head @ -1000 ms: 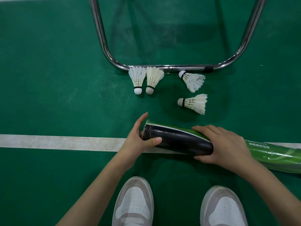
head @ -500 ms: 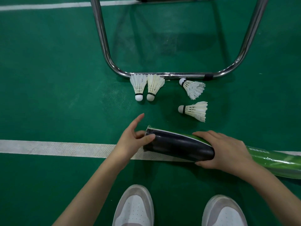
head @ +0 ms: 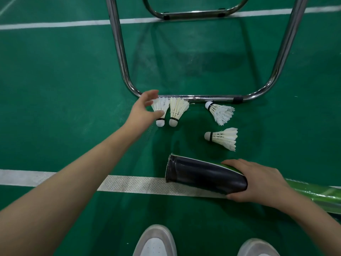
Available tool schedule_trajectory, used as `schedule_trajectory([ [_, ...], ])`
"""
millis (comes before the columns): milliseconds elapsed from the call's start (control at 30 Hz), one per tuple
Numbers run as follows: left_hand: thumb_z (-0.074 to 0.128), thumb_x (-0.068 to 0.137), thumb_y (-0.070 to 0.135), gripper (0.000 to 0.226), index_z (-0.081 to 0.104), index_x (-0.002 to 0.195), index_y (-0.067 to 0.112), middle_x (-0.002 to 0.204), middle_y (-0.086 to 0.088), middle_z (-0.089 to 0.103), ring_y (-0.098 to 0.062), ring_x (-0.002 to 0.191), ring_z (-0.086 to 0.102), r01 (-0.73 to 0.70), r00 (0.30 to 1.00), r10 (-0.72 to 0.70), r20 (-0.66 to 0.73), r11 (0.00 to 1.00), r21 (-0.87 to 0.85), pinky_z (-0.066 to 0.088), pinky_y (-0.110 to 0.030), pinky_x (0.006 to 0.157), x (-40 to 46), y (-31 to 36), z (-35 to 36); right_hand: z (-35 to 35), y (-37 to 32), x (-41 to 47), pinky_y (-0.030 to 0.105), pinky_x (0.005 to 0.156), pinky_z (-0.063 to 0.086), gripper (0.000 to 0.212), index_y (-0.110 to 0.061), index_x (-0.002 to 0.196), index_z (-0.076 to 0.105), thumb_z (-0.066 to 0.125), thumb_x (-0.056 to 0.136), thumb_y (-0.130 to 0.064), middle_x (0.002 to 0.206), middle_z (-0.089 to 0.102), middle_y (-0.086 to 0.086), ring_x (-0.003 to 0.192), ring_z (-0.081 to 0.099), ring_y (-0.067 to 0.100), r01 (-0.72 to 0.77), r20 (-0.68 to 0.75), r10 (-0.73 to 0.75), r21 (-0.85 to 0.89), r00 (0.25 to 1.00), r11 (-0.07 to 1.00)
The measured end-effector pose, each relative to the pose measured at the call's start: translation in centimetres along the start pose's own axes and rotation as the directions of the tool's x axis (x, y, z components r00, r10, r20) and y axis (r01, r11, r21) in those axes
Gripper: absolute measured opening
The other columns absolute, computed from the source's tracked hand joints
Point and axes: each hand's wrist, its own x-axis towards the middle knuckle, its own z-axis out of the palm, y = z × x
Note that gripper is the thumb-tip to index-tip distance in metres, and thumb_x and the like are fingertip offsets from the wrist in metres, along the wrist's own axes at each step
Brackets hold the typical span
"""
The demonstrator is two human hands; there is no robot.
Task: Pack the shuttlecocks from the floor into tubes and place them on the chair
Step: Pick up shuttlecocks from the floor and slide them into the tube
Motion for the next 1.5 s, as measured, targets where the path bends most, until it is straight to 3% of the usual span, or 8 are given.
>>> schedule_trajectory([
  [267, 0.068, 0.085, 0.006, 0.077, 0.028, 0.148, 0.023, 0.149, 0.004, 0.037, -0.017, 0.138, 0.033, -0.070, 0.986, 0.013, 0.165, 0.938, 0.340, 0.024, -0.020, 0.103, 1.7, -0.2, 0.4, 0.0, 0.2, 0.3, 0.025, 0.077, 0.039, 0.080, -0.050, 0.131, 0.023, 0.057, 0.062, -0.072, 0.120, 0.045, -0.028, 0.112, 0.045, -0.001, 0.008, 0.004, -0.008, 0.042, 1.000, 0.999],
  [467, 0.066, 0.087, 0.011, 0.066, 0.034, 0.143, 0.026, 0.121, 0.000, 0.053, -0.015, 0.074, 0.052, -0.088, 0.993, 0.042, 0.110, 0.887, 0.454, 0.040, -0.026, 0.074, -0.4, -1.0, 0.7, 0.0, 0.3, 0.3, 0.025, 0.076, 0.039, 0.080, -0.050, 0.130, 0.023, 0.057, 0.061, -0.072, 0.120, 0.046, -0.028, 0.112, 0.045, -0.001, 0.006, -0.004, -0.006, 0.047, 1.000, 0.999],
  [567, 0.068, 0.086, 0.014, 0.064, 0.038, 0.141, 0.029, 0.104, 0.004, 0.054, -0.012, 0.088, 0.055, -0.018, 0.998, -0.001, 0.057, 0.944, 0.330, 0.045, -0.025, 0.082, -2.6, -2.6, 0.9, 0.0, 0.4, 0.3, 0.025, 0.075, 0.038, 0.080, -0.051, 0.130, 0.024, 0.057, 0.061, -0.073, 0.120, 0.046, -0.028, 0.112, 0.045, -0.002, 0.007, -0.008, -0.006, 0.049, 1.000, 0.999],
  [667, 0.070, 0.084, 0.011, 0.061, 0.044, 0.136, 0.028, 0.083, 0.006, 0.053, -0.003, 0.073, 0.052, 0.045, 0.998, -0.036, -0.054, 0.984, 0.171, 0.041, -0.009, 0.070, -5.3, -4.5, 0.5, 0.1, 0.4, 0.3, 0.025, 0.074, 0.037, 0.080, -0.051, 0.129, 0.024, 0.057, 0.060, -0.074, 0.120, 0.046, -0.029, 0.112, 0.045, -0.002, 0.005, -0.004, -0.005, 0.054, 1.000, 0.999],
  [933, 0.065, 0.086, 0.004, 0.048, 0.050, 0.127, 0.024, 0.064, -0.007, 0.045, -0.016, 0.069, 0.048, 0.173, 0.949, -0.233, -0.214, 0.949, -0.263, 0.045, -0.014, 0.066, -12.7, -6.7, -0.3, 0.0, 0.3, 0.4, 0.024, 0.072, 0.034, 0.080, -0.050, 0.130, 0.025, 0.058, 0.061, -0.072, 0.121, 0.045, -0.029, 0.113, 0.045, -0.001, 0.001, -0.005, -0.001, 0.049, 1.000, 0.999],
  [1067, 0.066, 0.087, 0.009, 0.046, 0.051, 0.125, 0.029, 0.060, -0.001, 0.041, -0.011, 0.063, 0.046, 0.190, 0.966, -0.234, -0.107, 0.930, -0.316, 0.045, -0.023, 0.072, -14.6, -5.8, 1.0, 0.0, 0.1, 0.4, 0.025, 0.074, 0.037, 0.079, -0.052, 0.129, 0.024, 0.058, 0.061, -0.074, 0.119, 0.046, -0.030, 0.110, 0.046, -0.001, 0.003, -0.005, -0.003, 0.047, 1.000, 0.999],
  [1300, 0.048, 0.097, 0.022, 0.037, 0.046, 0.132, 0.032, 0.100, -0.003, 0.062, -0.014, 0.098, 0.060, 0.236, 0.971, -0.233, 0.050, 0.906, -0.351, 0.046, -0.030, 0.100, -15.1, -5.2, 3.2, 0.2, 0.2, 0.5, 0.025, 0.072, 0.034, 0.080, -0.050, 0.129, 0.027, 0.060, 0.060, -0.072, 0.117, 0.047, -0.029, 0.110, 0.046, -0.001, -0.001, -0.010, 0.002, 0.069, 1.000, 0.998],
  [1500, 0.069, 0.082, 0.007, 0.060, 0.041, 0.131, 0.030, 0.083, 0.009, 0.071, 0.002, 0.079, 0.066, 0.215, 0.973, -0.177, 0.151, 0.930, -0.297, 0.045, -0.007, 0.073, -14.8, -4.1, 4.8, 0.2, 0.3, 0.5, 0.025, 0.077, 0.040, 0.078, -0.051, 0.127, 0.027, 0.059, 0.059, -0.073, 0.118, 0.048, -0.028, 0.110, 0.046, 0.000, 0.007, -0.017, -0.006, 0.067, 1.000, 0.998],
])
